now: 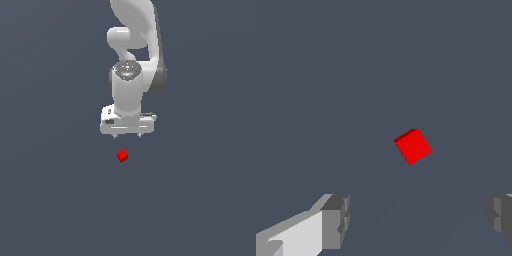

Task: Pick up the red cube and move it to a goal position.

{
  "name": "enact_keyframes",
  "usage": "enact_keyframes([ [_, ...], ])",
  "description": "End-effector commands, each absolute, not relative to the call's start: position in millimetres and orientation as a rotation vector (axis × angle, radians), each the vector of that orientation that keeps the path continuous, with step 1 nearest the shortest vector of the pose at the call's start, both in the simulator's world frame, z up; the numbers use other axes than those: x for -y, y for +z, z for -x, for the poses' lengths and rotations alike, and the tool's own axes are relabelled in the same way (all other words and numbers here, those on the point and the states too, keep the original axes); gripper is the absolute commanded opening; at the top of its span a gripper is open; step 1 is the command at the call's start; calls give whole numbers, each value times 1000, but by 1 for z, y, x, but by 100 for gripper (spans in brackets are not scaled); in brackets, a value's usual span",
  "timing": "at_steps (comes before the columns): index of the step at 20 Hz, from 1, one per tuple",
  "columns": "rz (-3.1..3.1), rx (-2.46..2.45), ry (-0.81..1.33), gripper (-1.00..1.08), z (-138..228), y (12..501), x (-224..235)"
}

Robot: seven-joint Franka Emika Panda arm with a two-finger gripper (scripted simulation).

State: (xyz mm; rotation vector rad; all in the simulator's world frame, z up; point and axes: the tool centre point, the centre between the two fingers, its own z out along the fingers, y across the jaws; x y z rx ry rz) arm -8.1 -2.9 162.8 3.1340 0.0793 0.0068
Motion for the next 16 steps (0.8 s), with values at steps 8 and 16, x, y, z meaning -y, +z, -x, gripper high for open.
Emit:
enact_keyframes([
  [8,-3133,-127,7,100,8,155,5],
  [16,-3123,-303,5,100,5,125,11],
])
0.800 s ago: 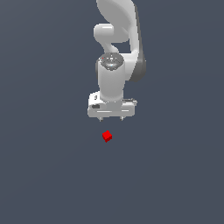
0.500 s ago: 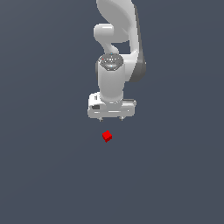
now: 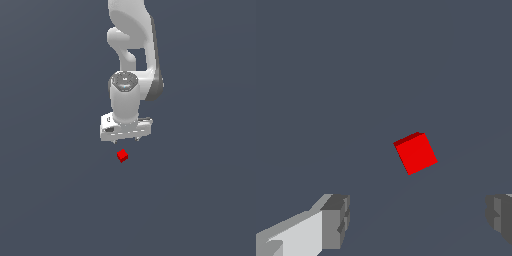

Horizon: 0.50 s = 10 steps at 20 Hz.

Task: Pick up the red cube and move it to a goal position.

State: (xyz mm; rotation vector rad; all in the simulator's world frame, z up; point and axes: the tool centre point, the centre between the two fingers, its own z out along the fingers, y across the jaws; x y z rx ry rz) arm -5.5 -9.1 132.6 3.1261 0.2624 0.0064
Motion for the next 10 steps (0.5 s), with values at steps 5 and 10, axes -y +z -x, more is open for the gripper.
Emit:
enact_keyframes([
  [5,-3102,-483,4,100,2,95,16],
  [10,-3069,-670,3,100,-3,64,22],
])
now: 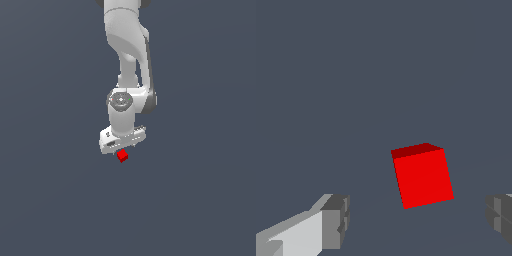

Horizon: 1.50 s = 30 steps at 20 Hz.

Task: Pick up the red cube and move it to a goal position.

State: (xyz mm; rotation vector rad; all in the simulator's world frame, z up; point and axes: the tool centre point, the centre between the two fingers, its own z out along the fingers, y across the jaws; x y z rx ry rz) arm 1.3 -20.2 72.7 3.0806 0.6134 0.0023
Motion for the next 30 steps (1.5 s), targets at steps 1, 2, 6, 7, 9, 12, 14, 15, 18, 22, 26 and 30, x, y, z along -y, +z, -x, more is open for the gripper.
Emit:
enact_keyframes([
  [1,-3063,-701,3,100,-4,58,22],
  [2,-3056,-731,3,100,-5,53,23],
  [6,-3031,-829,2,100,-8,36,26],
  [7,-3026,-849,2,100,-8,33,26],
  [9,-3017,-880,1,100,-10,27,27],
  [12,-3007,-911,1,100,-11,22,28],
  [14,-3004,-921,1,100,-11,21,28],
  [15,-3004,-922,1,100,-11,20,28],
  [18,-3004,-922,1,-100,-11,20,28],
  [22,-3004,-922,1,-100,-11,20,28],
  [26,-3004,-921,1,-100,-11,21,28],
  [30,-3004,-921,1,-100,-11,25,27],
])
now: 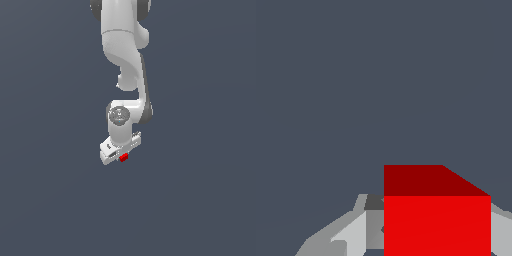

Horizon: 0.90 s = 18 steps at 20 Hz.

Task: Pick up the red cube and move it to a goal position.

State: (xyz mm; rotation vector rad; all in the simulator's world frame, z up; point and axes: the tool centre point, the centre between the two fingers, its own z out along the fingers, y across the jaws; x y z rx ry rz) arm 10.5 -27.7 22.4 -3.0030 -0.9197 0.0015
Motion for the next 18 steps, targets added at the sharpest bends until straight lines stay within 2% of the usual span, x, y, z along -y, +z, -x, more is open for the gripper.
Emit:
enact_keyframes([
  [1,3003,920,-1,-100,-11,28,26],
  [9,3004,922,0,-100,-8,69,11],
  [18,3004,924,0,-100,-4,162,-23],
])
